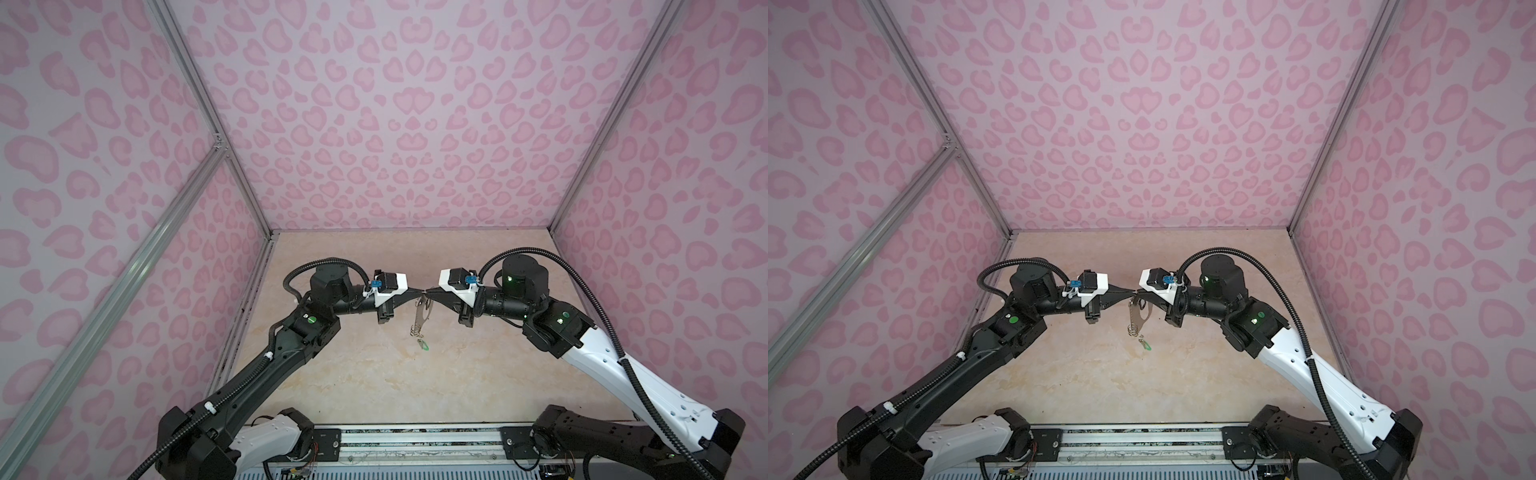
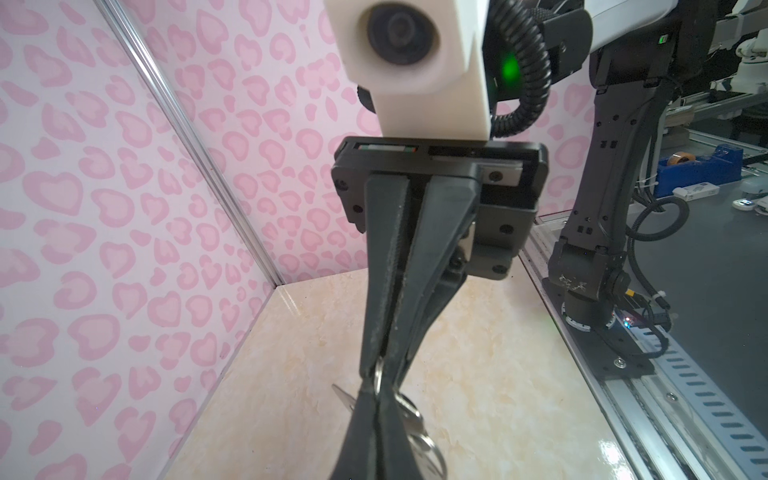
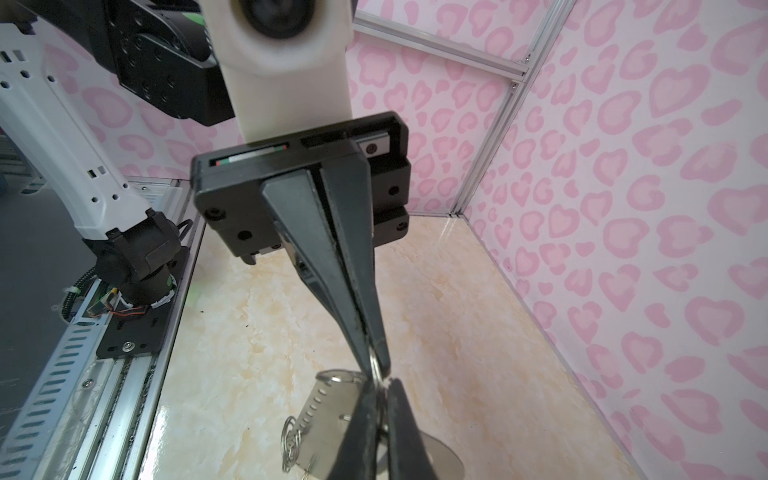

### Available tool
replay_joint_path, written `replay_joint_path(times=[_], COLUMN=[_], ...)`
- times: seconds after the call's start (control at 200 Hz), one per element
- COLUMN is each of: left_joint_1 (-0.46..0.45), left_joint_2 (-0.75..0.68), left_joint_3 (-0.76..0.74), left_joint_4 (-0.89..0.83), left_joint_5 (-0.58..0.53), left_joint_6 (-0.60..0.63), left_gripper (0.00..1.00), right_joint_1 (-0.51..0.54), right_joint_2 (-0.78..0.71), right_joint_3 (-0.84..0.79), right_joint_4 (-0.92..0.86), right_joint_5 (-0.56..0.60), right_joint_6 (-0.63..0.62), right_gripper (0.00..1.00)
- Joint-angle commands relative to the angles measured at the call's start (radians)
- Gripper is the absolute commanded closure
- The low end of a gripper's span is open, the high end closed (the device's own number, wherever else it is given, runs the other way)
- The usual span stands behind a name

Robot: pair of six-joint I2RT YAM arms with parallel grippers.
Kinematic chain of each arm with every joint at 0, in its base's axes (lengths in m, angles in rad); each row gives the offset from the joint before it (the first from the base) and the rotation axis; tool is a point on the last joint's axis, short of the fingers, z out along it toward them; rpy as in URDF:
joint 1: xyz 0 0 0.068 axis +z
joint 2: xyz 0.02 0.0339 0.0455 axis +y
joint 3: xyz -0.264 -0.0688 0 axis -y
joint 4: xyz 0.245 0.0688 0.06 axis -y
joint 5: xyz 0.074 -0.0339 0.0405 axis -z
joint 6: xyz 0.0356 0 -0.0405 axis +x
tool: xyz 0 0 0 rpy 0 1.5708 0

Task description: Put the keys on the keyring

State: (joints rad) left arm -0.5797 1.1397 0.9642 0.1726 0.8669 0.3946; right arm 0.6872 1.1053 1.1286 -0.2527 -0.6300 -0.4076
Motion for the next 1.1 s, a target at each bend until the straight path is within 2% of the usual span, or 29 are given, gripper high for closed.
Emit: replay_joint_path(times=[0.0, 0.08, 0.18, 0.225, 0.4, 0.575, 0.71, 0.905, 1.095], left_joint_1=[0.000, 0.000, 0.000, 0.000, -0.012, -0.096, -0.144, -0.198, -0.215], left_joint_2=[-0.006, -0.002, -0.003, -0.006, 0.012, 0.036, 0.043, 0.066, 0.078], left_joint_3=[0.009, 0.022, 0.051, 0.078, 0.219, 0.299, 0.313, 0.336, 0.349], left_joint_4=[0.031, 0.010, -0.069, -0.138, -0.426, -0.610, -0.648, -0.676, -0.675], left_joint_5=[0.024, 0.011, -0.056, -0.089, -0.195, -0.360, -0.440, -0.570, -0.604], left_joint_6=[0.004, 0.014, 0.057, 0.109, 0.321, 0.486, 0.528, 0.572, 0.577], left_gripper=[0.97, 0.95, 0.74, 0.70, 0.72, 0.73, 0.79, 0.80, 0.81], right_joint_1=[0.000, 0.000, 0.000, 0.000, 0.000, 0.000, 0.000, 0.000, 0.000], right_joint_2=[0.008, 0.011, 0.014, 0.015, 0.029, 0.050, 0.060, 0.064, 0.071], right_joint_3=[0.005, 0.009, 0.021, 0.030, 0.053, 0.080, 0.095, 0.106, 0.111], right_joint_4=[-0.020, -0.040, -0.089, -0.117, -0.179, -0.209, -0.224, -0.237, -0.255], right_joint_5=[-0.022, -0.015, 0.021, 0.038, 0.065, 0.073, 0.068, 0.057, 0.036], right_joint_6=[0.000, -0.012, -0.030, -0.037, -0.044, -0.041, -0.039, -0.036, -0.040], right_gripper=[1.00, 1.00, 1.00, 1.00, 1.00, 1.00, 1.00, 1.00, 1.00])
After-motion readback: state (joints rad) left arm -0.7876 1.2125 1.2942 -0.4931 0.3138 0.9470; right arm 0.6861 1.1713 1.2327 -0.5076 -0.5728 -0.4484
